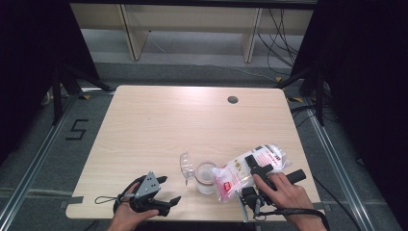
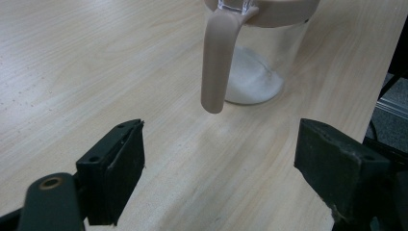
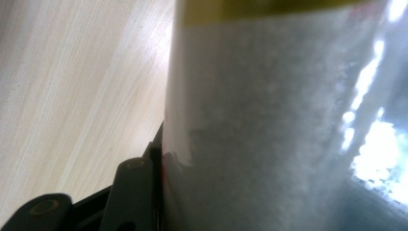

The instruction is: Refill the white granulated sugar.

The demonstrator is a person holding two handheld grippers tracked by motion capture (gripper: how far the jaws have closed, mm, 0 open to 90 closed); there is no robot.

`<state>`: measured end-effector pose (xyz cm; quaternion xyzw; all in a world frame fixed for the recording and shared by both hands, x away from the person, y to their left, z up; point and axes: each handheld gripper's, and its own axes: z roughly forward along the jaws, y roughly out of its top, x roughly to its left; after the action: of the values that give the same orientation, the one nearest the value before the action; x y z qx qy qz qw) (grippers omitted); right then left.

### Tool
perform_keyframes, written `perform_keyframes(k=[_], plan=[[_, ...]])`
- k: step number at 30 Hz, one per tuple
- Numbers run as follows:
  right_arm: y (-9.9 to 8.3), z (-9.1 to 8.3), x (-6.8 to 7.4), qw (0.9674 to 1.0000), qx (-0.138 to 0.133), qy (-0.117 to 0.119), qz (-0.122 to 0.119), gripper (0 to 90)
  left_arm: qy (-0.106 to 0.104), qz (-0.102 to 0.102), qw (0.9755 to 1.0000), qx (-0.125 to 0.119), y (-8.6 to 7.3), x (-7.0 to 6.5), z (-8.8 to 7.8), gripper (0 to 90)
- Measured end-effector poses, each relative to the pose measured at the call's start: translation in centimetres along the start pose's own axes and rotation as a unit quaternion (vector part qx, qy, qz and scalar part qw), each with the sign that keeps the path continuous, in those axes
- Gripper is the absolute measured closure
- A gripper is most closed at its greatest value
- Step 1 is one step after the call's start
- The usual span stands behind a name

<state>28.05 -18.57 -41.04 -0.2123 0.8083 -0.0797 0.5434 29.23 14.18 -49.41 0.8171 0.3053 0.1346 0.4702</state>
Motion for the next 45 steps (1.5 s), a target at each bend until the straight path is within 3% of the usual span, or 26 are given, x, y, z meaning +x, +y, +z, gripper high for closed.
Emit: perform_keyframes(k=[1,3,5,6,8,9,12,13,17,19,24,26,28,30,32,40,45], plan=[[0.07,0.05,-0.40,0.9996,-0.008,-0.005,-0.026,53.4,-0.002,-0.001,1.0000,-0.001,-0.01,0.01,0.03,17.5],[0.06,-0.01,-0.42,0.9996,-0.007,-0.005,-0.025,53.4,0.000,-0.001,1.0000,-0.001,0.00,0.00,0.00,17.5],[-0.06,-0.12,-0.14,1.0000,-0.001,-0.003,-0.001,53.4,-0.001,-0.001,1.0000,-0.001,-0.01,0.01,0.01,17.5],[-0.09,-0.21,-0.06,1.0000,0.005,-0.001,0.005,53.4,0.005,0.014,0.9998,0.013,0.03,0.25,-0.14,17.5],[-0.13,-0.19,-0.36,0.9999,-0.001,-0.004,-0.011,53.4,0.000,0.001,1.0000,0.000,0.00,0.02,0.02,17.4],[-0.14,-0.18,-0.51,0.9998,-0.003,-0.006,-0.020,53.4,0.002,0.013,0.9999,0.006,0.03,0.19,-0.07,17.4],[-0.16,-0.15,-0.49,0.9998,-0.002,-0.004,-0.021,53.4,0.003,0.010,0.9999,0.006,0.02,0.16,-0.06,17.2],[-0.19,-0.19,-0.32,0.9999,0.003,-0.001,-0.010,53.5,0.001,0.007,1.0000,0.003,0.02,0.12,-0.03,17.0],[-0.14,-0.10,-0.38,0.9998,0.000,0.001,-0.018,53.5,0.001,0.003,1.0000,-0.001,-0.02,0.10,0.02,16.7],[-0.12,-0.13,-0.18,1.0000,0.002,0.002,-0.004,53.5,0.001,0.008,1.0000,0.002,0.01,0.13,-0.02,16.7],[-0.14,-0.21,-0.26,1.0000,0.002,0.000,-0.007,53.5,0.002,0.003,1.0000,-0.002,-0.03,0.11,0.02,16.6],[-0.14,-0.19,-0.45,0.9998,-0.002,-0.001,-0.020,53.5,0.002,0.005,1.0000,-0.002,-0.03,0.14,0.03,16.6],[-0.17,-0.24,-0.24,1.0000,0.002,-0.001,-0.004,53.5,0.002,0.006,1.0000,0.000,-0.03,0.13,0.02,16.6],[-0.07,-0.22,-0.57,0.9996,-0.003,-0.004,-0.029,53.5,0.004,0.011,0.9999,0.005,0.01,0.19,-0.04,16.5],[-0.07,-0.30,-0.37,0.9999,0.002,-0.001,-0.014,53.6,0.002,0.005,1.0000,-0.001,-0.04,0.11,0.03,16.5],[-0.01,-0.21,-0.66,0.9992,-0.004,-0.006,-0.038,53.6,0.002,0.009,1.0000,0.003,-0.01,0.15,-0.01,16.6],[0.04,-0.20,-0.60,0.9992,-0.001,-0.007,-0.040,53.6,0.003,0.011,0.9999,0.005,0.00,0.18,-0.03,16.5]])
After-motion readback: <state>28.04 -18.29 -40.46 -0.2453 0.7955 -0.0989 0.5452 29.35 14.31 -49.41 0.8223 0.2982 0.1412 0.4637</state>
